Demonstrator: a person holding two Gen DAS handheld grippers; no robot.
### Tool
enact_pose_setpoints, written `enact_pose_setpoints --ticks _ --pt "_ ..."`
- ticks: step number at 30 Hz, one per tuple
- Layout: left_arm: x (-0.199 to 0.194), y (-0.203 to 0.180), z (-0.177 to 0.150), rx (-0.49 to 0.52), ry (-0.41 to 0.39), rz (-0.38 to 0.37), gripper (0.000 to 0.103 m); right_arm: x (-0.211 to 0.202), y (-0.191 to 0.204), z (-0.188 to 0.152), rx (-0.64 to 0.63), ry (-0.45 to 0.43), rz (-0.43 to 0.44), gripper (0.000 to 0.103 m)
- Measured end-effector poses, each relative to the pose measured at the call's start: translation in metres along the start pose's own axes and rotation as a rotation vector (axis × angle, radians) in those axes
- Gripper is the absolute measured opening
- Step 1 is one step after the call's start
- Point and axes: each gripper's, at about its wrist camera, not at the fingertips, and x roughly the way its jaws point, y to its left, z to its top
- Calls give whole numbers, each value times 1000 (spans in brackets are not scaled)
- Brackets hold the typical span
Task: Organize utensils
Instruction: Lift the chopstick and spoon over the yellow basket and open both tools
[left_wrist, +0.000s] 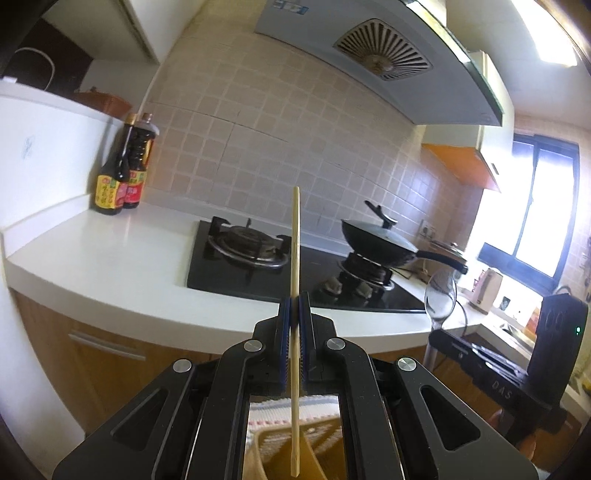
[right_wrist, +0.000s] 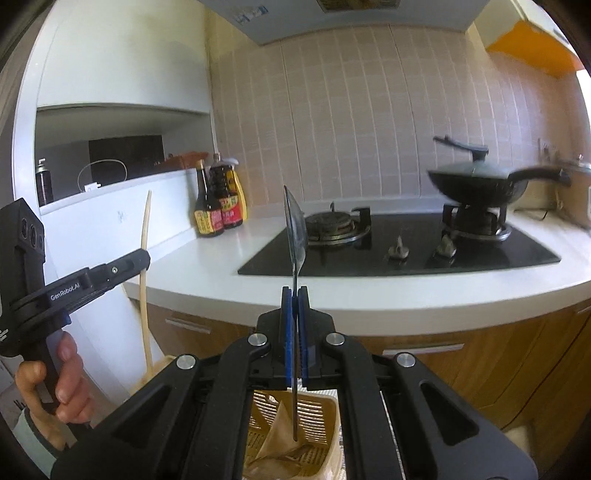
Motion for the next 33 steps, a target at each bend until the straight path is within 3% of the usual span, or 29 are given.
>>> enact_pose_setpoints --ticks 7,13,16,19,23,26,30,33 --pt "13 -1 -25 39 6 -5 3 13 -5 -22 -19 10 24 2" --pt "5 0 -41 47 -14 -43 3 4 -2 -33 -60 -14 31 2" --pt "1 0 -46 59 2 -42 4 -1 -6 -35 -59 15 47 2" --pt "-6 -2 -50 67 24 -35 17 -8 -9 -38 -40 53 60 8" --pt "-20 -3 -50 63 45 -41 23 -23 -12 -42 -30 76 68 11" --pt "-37 -6 -48 58 53 -51 35 -39 -14 -45 -3 94 93 16" --pt "-63 -12 -47 51 65 -74 43 -66 -11 -48 4 89 90 39" --pt "-82 -19 -48 50 74 -87 46 -82 -5 -50 2 97 96 41"
